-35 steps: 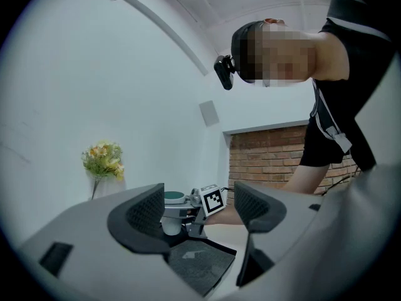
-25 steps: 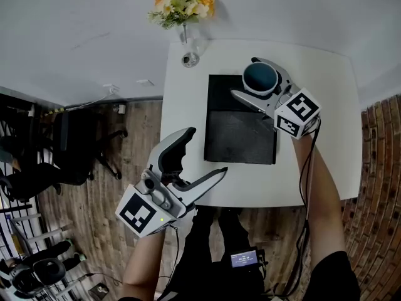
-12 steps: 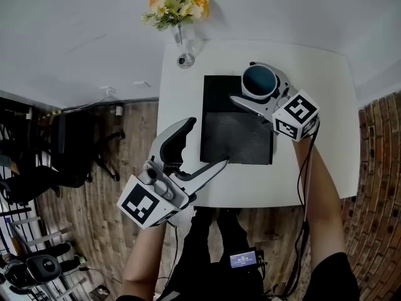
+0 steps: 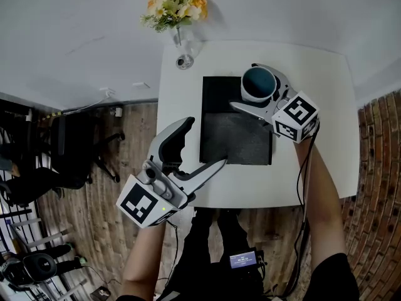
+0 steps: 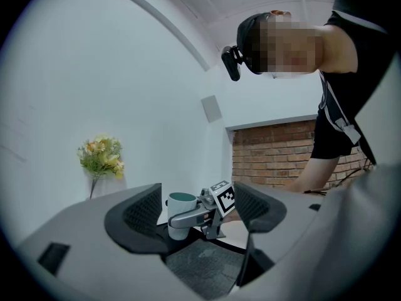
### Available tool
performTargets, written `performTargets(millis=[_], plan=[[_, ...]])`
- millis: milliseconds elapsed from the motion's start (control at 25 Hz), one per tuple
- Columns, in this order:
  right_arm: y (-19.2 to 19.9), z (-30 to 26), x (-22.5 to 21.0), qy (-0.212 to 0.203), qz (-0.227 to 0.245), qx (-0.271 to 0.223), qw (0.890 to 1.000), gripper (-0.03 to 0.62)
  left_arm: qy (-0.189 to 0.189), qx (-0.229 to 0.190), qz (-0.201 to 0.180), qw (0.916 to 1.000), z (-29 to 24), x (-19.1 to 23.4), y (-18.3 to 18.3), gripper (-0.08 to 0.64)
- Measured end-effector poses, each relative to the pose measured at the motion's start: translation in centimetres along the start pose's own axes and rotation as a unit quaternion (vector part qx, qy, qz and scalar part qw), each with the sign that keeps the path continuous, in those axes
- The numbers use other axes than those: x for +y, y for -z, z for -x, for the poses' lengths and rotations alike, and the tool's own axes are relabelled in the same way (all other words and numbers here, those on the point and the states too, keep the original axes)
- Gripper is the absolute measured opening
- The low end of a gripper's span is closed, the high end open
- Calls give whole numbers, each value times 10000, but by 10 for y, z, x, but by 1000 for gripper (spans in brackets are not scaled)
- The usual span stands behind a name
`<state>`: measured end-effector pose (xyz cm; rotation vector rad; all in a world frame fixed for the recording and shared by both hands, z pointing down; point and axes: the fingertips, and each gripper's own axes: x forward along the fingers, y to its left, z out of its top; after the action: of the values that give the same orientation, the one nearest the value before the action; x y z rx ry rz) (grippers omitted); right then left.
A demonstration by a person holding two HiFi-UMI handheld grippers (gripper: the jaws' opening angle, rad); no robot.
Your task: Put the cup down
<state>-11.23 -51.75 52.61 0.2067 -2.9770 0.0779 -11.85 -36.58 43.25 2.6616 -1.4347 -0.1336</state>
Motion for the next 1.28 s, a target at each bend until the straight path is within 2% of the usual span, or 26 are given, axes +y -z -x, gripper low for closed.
performTargets(millis=[280, 560, 1280], plan=[[-1, 6, 1, 39, -26, -50, 10000, 492, -28, 14, -14, 10000, 0, 2, 1, 354], [-10, 21, -5, 299, -84, -237, 9992, 492, -48, 28, -29, 10000, 0, 2, 0, 353], [-17, 56, 5, 781, -176, -181, 9966, 492, -7, 99, -170, 9998, 12, -5, -13, 353]])
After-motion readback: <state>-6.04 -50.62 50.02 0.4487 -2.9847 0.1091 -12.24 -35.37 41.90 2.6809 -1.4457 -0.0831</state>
